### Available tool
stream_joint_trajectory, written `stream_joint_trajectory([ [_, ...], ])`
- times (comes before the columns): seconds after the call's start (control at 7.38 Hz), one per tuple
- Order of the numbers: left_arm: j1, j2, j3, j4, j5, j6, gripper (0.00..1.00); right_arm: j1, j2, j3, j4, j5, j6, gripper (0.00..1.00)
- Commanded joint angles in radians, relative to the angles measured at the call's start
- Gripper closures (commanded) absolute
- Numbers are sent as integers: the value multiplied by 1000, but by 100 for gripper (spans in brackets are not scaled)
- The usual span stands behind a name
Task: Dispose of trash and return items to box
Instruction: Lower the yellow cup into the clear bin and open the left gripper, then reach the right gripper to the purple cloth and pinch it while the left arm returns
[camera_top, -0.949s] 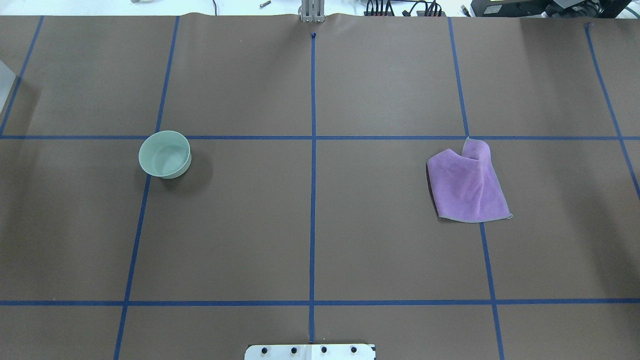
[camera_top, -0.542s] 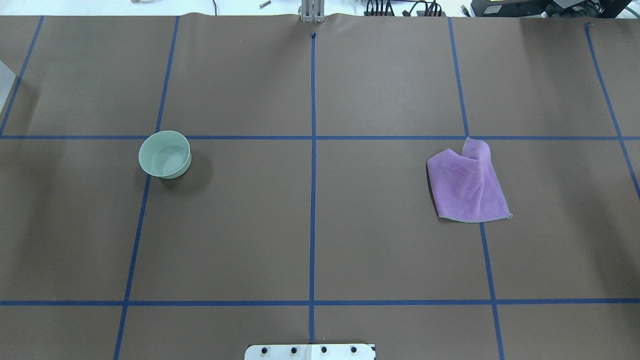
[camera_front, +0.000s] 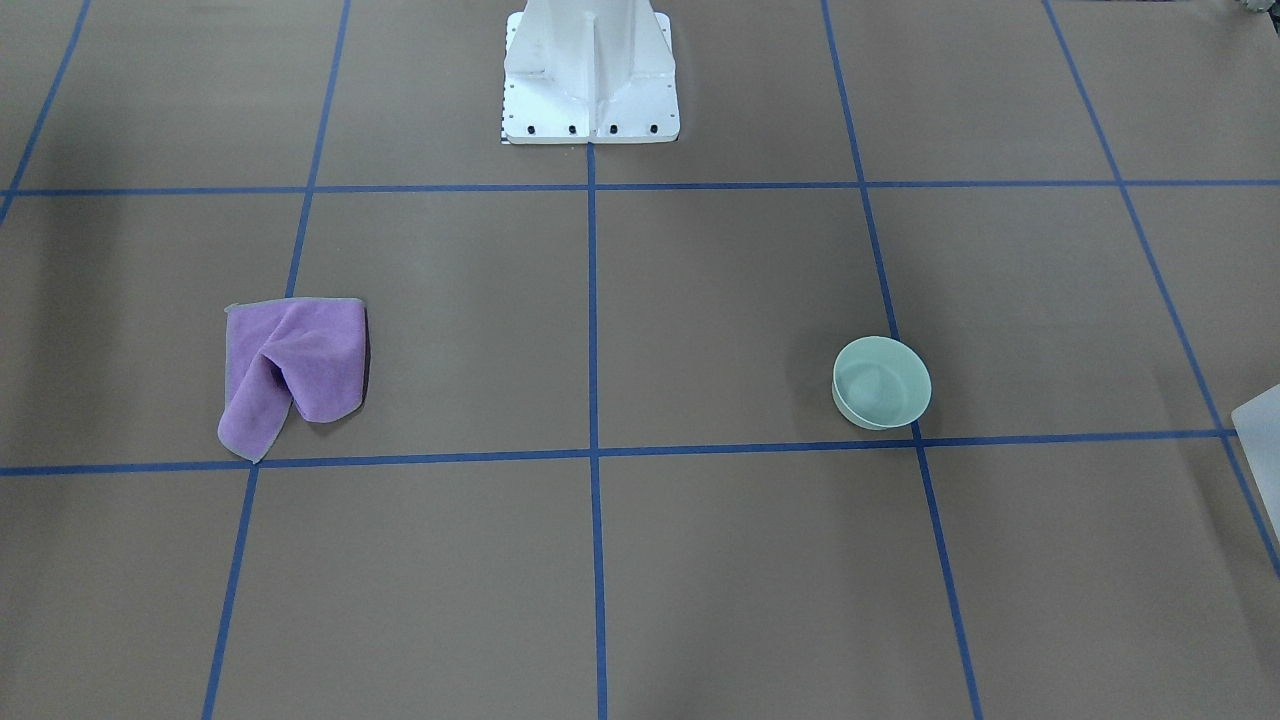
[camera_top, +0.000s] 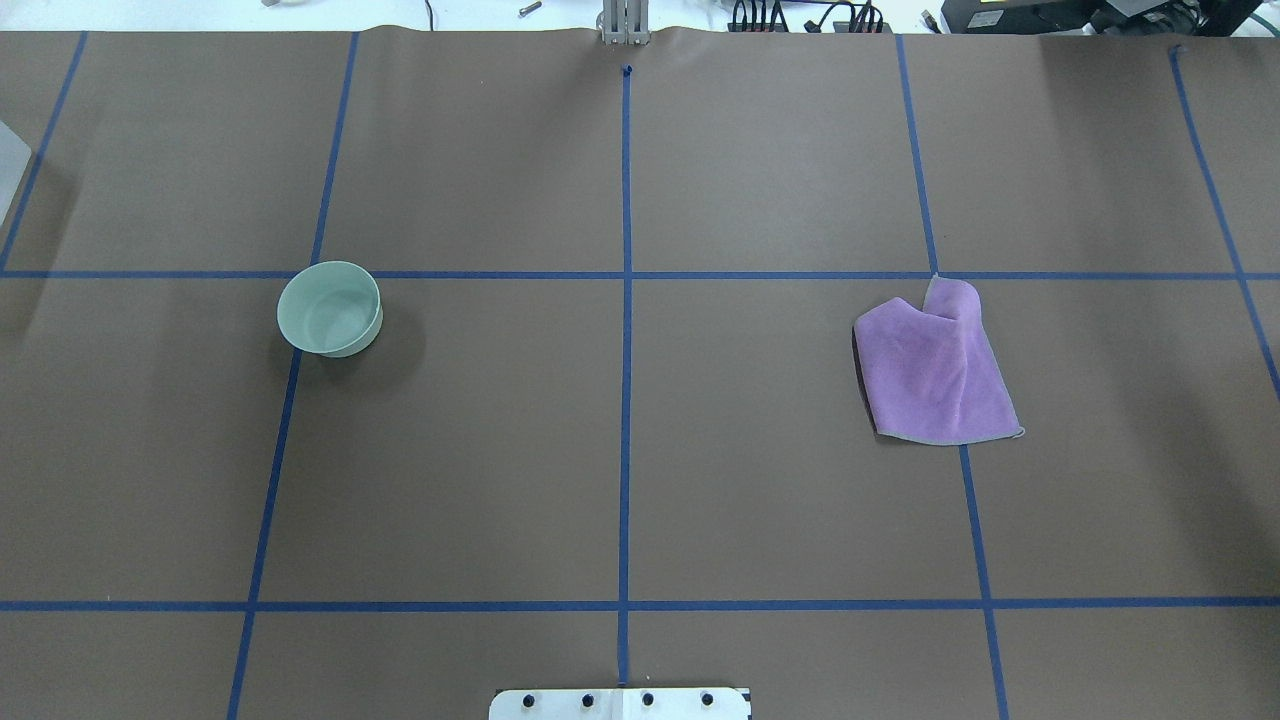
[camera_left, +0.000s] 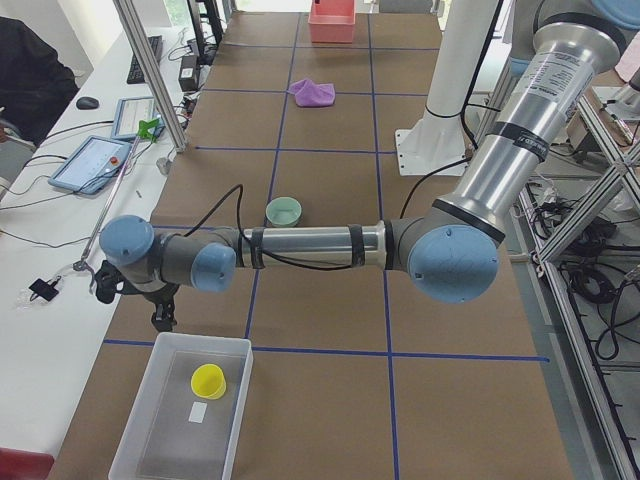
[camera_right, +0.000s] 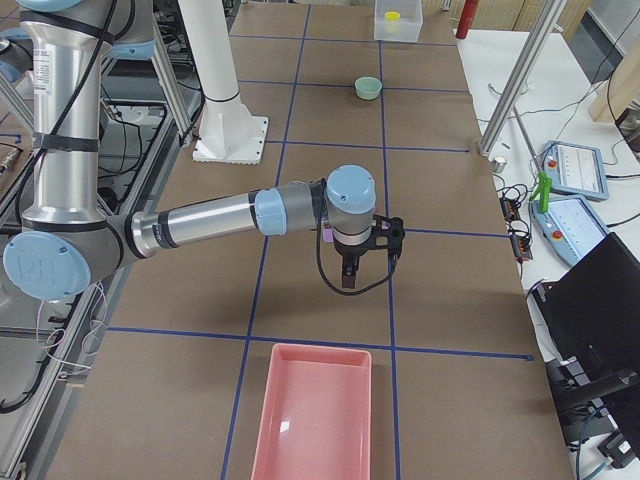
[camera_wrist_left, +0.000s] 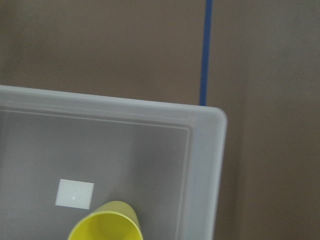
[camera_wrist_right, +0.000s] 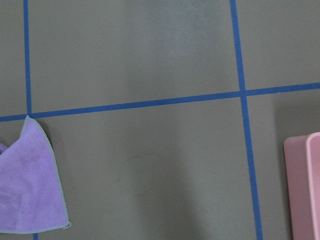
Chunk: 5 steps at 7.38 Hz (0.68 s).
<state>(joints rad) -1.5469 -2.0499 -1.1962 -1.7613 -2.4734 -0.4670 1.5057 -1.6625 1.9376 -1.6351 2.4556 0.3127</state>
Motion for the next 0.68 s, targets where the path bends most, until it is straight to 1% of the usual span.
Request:
stream_joint_trajectory([
  [0.0,98,22,-170,13,7,-251,2,-195,50,75,20,-48,305,0],
  [0.14,112,36,-213,13,8,-298,2,-305,99,72,65,-76,380,0],
  [0.27,138,40,-253,14,10,-349,2,-411,145,60,87,-142,426,0],
  [0.41,154,45,-278,14,11,-387,2,-494,226,-4,116,-186,484,0],
  [0.54,156,45,-292,14,11,-392,2,-556,287,-81,198,-231,572,0],
])
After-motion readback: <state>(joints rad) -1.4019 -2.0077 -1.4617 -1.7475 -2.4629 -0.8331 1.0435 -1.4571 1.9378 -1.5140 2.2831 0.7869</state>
